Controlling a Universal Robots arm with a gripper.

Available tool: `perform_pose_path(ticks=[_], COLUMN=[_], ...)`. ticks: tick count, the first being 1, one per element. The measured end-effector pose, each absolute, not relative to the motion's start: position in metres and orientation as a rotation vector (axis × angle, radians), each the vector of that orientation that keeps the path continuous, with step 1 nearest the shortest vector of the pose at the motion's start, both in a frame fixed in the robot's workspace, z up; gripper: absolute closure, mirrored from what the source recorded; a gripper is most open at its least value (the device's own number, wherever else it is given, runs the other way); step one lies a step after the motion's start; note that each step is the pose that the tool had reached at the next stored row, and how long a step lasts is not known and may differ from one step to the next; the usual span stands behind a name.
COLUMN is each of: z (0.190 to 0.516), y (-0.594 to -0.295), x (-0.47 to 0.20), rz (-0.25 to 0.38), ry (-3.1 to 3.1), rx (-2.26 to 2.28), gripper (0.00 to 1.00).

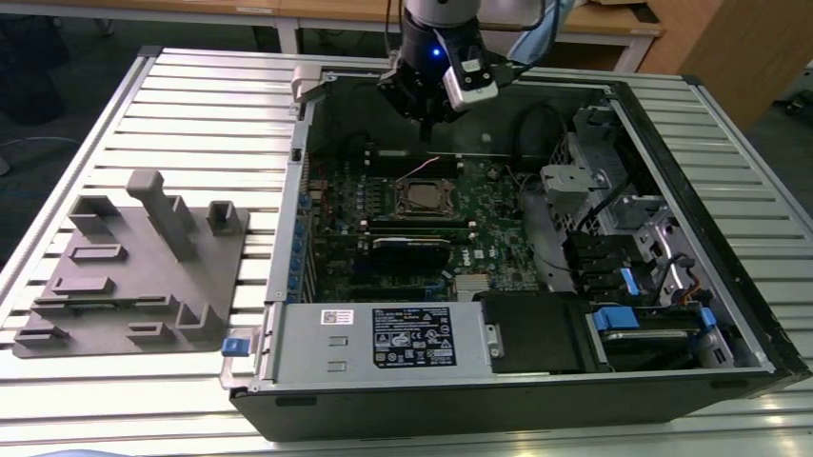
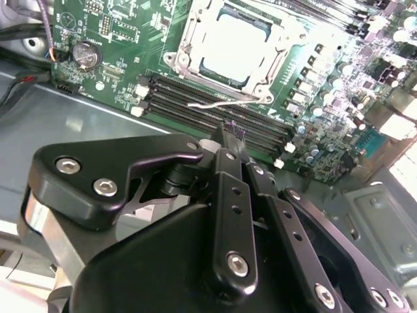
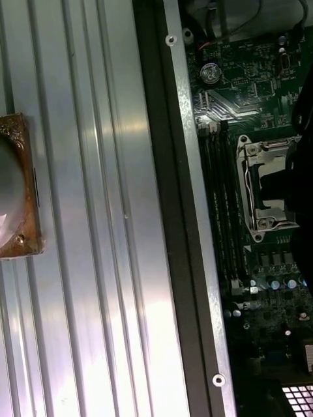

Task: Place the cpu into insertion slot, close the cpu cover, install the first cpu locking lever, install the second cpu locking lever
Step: 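Install the first cpu locking lever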

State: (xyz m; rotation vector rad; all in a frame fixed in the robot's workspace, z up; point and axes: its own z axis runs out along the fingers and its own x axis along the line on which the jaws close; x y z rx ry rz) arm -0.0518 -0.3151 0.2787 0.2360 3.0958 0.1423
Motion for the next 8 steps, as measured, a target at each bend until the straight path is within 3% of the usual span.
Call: perform_pose_path(ticks=[8], z=[0.2764], y=[-0.3151], x=[-0.0519], rz=[0.140], ry=[3.096], rx=[0.236], gripper=[0.89])
